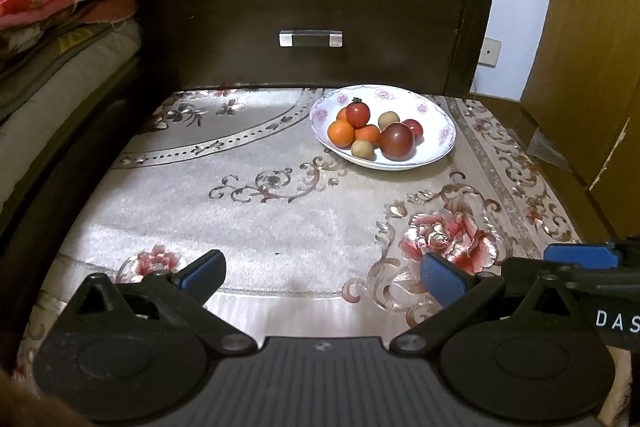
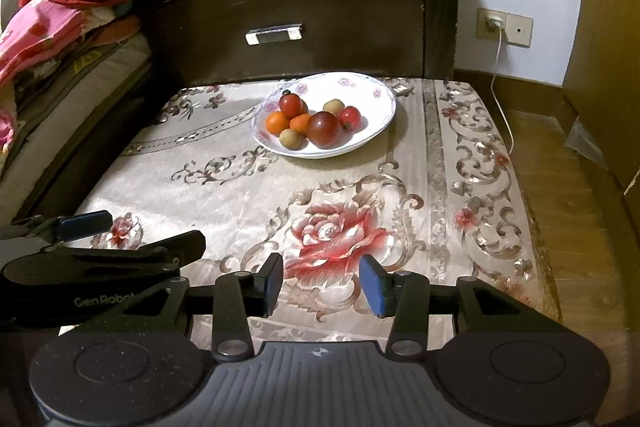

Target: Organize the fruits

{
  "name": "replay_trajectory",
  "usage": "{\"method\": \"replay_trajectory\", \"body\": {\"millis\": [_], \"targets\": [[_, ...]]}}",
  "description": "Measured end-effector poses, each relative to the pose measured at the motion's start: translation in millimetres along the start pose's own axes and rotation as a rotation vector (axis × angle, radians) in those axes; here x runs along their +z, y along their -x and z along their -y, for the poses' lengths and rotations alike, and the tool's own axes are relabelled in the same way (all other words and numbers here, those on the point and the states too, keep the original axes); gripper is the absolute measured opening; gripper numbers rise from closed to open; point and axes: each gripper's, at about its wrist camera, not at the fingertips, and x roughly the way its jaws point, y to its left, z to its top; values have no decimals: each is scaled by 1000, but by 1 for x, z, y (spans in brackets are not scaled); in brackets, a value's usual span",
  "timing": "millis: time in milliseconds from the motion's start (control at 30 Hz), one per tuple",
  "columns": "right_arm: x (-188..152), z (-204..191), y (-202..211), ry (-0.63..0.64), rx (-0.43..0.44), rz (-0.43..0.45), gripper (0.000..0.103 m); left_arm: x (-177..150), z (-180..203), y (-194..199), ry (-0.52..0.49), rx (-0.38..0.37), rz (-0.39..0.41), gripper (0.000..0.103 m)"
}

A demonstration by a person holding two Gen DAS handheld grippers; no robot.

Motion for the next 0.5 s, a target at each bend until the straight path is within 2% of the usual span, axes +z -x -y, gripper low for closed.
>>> {"method": "replay_trajectory", "body": {"millis": [500], "targets": [[-6,-6,2,18,0,-5,41,-6,-1,2,-11,14,-11,103]]}}
